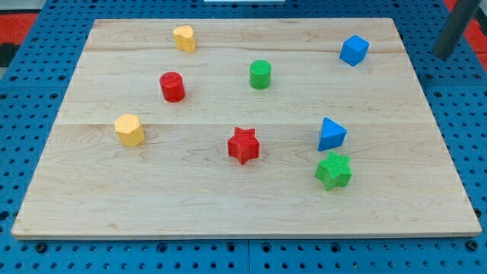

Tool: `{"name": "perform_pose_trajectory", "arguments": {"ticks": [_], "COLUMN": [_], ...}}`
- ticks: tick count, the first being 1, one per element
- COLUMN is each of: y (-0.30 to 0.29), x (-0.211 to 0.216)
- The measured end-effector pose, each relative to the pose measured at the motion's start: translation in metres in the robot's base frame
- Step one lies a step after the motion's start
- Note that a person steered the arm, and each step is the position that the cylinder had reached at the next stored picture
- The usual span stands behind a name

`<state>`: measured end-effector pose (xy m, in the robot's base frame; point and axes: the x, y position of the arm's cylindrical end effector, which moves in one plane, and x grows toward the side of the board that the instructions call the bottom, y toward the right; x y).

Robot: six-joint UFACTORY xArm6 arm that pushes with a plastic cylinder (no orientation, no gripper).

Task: Move blue triangle towards center right

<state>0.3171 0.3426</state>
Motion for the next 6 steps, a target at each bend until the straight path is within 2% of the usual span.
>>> {"name": "perform_pose_trajectory", "arguments": {"ticks": [2,3,4,5,6], "y": [-0.02,-0.096,-0.149,-0.152,-0.191], "x": [0.143,0.194,0.214,0.206,0.175]}}
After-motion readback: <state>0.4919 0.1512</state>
